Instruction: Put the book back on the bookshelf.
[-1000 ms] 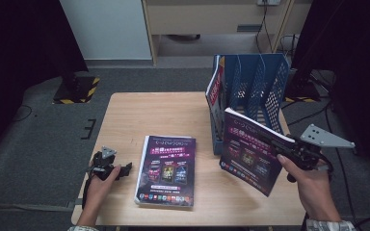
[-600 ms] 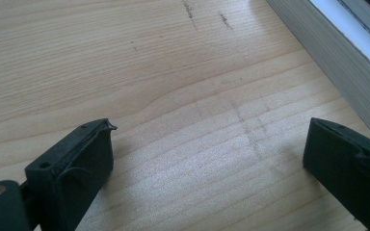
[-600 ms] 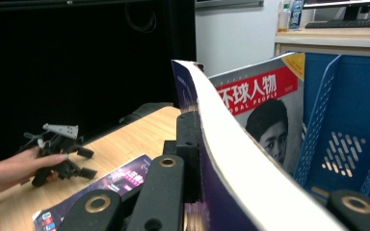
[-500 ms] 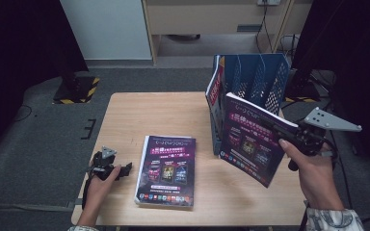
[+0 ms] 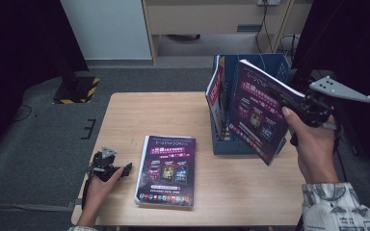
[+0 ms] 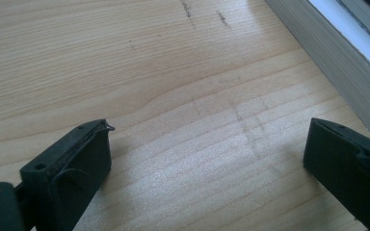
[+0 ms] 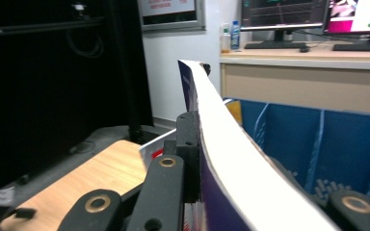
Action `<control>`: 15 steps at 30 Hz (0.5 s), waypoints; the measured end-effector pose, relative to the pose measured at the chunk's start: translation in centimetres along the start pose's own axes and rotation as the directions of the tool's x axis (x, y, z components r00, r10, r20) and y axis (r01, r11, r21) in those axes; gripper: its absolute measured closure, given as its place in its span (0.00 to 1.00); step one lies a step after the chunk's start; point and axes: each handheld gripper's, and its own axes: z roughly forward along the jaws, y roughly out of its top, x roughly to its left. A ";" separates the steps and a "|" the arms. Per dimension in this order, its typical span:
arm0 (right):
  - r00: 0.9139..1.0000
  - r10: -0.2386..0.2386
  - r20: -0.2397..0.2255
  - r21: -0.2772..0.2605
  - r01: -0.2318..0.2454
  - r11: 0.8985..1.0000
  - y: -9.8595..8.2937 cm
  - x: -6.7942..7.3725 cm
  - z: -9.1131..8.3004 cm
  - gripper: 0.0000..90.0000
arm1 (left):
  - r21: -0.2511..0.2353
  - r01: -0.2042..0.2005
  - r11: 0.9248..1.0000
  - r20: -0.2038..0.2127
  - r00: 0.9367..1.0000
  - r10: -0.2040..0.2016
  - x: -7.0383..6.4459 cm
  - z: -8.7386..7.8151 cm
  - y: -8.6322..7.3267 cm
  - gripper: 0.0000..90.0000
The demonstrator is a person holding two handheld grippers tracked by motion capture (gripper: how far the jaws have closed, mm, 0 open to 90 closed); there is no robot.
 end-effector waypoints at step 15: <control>0.995 -0.014 0.099 0.042 0.010 0.999 1.5 -1.4 3.2 0.92 | 0.001 0.007 1.000 -0.005 1.000 -0.007 0.0 -0.1 -0.1 0.01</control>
